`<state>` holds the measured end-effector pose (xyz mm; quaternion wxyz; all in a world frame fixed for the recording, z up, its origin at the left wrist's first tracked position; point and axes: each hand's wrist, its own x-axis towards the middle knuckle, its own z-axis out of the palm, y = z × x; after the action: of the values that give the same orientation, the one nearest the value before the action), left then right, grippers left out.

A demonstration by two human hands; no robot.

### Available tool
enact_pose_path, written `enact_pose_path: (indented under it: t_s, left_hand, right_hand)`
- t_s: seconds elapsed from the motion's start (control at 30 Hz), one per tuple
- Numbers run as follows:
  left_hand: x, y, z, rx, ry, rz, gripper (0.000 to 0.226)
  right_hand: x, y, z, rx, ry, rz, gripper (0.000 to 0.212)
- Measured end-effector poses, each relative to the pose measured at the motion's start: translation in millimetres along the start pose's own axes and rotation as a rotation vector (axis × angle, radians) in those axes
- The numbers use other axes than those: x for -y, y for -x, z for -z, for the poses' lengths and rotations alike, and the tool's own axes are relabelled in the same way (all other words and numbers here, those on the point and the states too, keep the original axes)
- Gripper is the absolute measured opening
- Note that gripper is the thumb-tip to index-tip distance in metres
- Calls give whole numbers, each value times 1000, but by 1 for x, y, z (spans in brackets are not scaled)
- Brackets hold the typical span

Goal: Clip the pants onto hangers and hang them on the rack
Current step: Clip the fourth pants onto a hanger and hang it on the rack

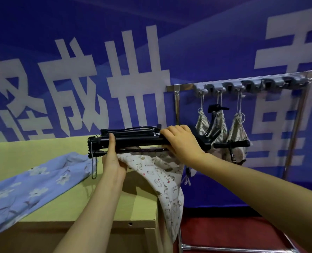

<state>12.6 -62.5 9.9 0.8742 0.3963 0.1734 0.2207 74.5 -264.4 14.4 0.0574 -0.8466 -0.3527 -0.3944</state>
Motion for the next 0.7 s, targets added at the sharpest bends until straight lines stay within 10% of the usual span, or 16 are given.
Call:
enact_pose_path:
  t_s: [0.27,0.4,0.5,0.7]
  left_hand:
    - [15,1,-15,-115,5,-43,33]
    - [18,3,-21,-66,29,-19,30]
    - [19,5,-23,13,24,-14,32]
    - [25,16,-24,191,-71,-8,20]
  right_hand:
    - [40,30,2,-185,-385,45,27]
    - [72,24,11,207,-1344,-590,32]
    - [69,4,7,-12,-2074,-987,42]
    - [54,-23,19,-293,-2377,-1114,14]
